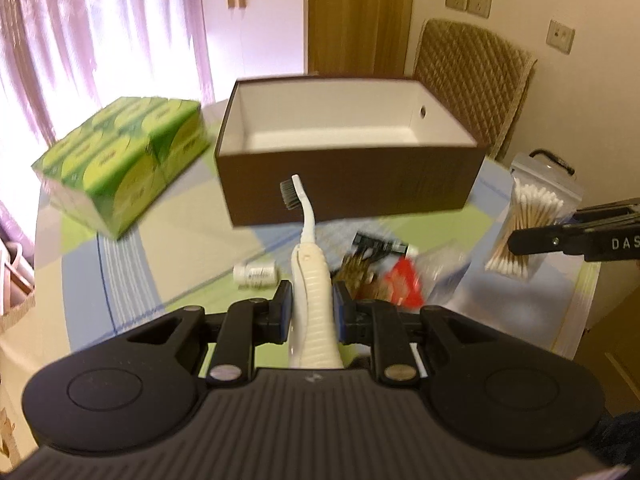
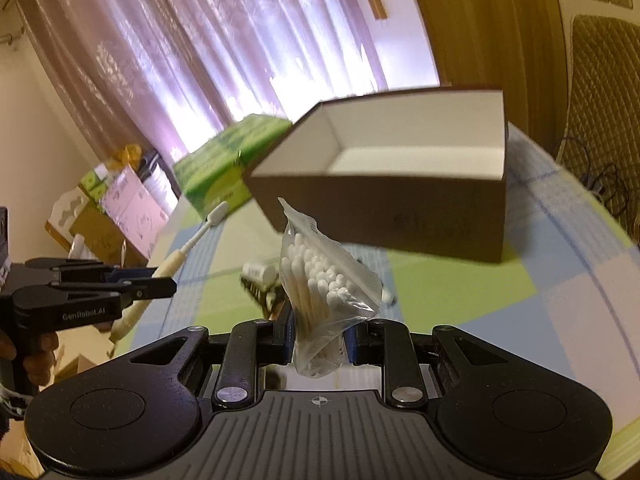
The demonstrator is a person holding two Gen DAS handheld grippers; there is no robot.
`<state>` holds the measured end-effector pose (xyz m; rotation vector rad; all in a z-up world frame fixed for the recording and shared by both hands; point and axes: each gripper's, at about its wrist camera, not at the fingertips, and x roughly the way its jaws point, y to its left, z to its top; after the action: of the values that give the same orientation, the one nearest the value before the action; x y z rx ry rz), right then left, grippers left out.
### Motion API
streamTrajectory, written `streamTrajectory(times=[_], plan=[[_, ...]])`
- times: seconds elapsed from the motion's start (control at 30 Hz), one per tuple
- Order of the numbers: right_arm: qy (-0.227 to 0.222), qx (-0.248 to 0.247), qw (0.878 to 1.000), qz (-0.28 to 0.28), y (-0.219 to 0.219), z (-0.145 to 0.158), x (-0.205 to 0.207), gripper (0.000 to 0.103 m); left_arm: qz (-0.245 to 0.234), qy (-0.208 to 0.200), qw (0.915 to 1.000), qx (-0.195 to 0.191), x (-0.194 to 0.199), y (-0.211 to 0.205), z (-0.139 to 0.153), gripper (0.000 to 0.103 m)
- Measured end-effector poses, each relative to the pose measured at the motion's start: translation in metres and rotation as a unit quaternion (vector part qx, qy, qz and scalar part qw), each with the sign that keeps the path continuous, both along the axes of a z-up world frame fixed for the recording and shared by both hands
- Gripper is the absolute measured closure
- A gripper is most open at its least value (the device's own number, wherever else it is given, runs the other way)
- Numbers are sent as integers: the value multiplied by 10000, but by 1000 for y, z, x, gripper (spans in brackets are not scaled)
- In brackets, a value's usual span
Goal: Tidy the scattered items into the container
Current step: 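Carry toothbrush and swab bag into the brown box and open both grippers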
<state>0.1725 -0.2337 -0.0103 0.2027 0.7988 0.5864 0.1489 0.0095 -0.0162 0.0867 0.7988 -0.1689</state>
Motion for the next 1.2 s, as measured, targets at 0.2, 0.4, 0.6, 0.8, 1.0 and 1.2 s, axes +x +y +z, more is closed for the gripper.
streamTrajectory(times=[0.2, 0.4, 0.6, 0.8, 1.0, 1.2], plan=[[-154, 171, 9997, 11, -18, 19, 37, 76, -66, -232, 9996, -118, 32, -19, 16, 86], [-310, 250, 9990, 202, -29, 30, 84, 76, -60, -468, 9987, -186, 74, -40, 28, 86], [-351, 143, 9986, 375, -26, 30, 139, 76, -74, -646, 9975, -267, 121, -66, 33, 86], [-23, -172, 9984, 540, -8, 3, 195, 76, -3, -594, 9978, -297, 171, -92, 20, 86], [706, -451, 9943, 656, 7, -38, 238, 76, 205, -302, 9976, -593, 222, -89, -8, 86], [1135, -723, 9884, 710, 14, -59, 263, 76, 399, 309, 9957, -774, 260, -82, -45, 86]])
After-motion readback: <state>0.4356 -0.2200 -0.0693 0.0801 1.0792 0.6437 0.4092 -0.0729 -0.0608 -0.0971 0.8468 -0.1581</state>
